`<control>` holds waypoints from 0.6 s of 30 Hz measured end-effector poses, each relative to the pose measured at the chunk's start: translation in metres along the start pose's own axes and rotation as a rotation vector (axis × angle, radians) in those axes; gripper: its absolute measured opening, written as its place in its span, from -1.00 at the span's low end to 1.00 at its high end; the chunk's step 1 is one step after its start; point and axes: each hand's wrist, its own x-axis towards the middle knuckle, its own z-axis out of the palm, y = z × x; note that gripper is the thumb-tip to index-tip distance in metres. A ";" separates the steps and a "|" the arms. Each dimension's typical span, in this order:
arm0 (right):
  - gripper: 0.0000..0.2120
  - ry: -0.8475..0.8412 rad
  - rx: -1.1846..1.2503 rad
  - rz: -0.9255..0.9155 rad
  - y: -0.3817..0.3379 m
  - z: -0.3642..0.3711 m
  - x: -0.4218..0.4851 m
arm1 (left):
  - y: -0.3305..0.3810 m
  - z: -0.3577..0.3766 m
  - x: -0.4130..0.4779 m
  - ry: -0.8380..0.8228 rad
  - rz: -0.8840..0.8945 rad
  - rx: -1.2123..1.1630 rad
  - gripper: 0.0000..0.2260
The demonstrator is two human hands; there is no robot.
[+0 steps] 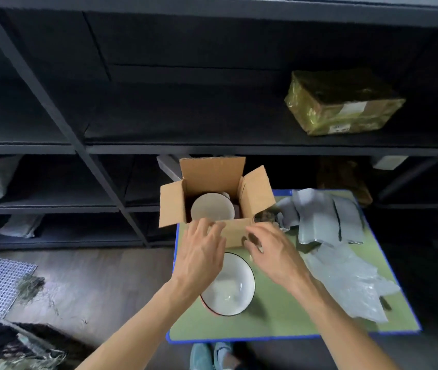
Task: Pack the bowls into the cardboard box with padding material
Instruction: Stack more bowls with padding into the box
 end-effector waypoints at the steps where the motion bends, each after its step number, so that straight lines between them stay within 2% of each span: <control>1: -0.63 0.001 -0.001 0.032 0.007 0.000 -0.010 | 0.006 0.006 -0.003 -0.002 0.024 -0.033 -0.78; 5: -0.62 -0.023 0.011 0.177 0.039 0.000 -0.047 | 0.031 0.025 -0.013 -0.089 0.114 -0.095 -0.78; 13: -0.57 -0.048 0.051 0.427 0.097 -0.005 -0.095 | 0.077 0.055 -0.007 -0.278 0.246 -0.086 -0.67; 18: -0.55 -0.071 0.053 0.532 0.138 -0.016 -0.110 | 0.112 0.089 0.009 -0.426 0.237 -0.033 -0.62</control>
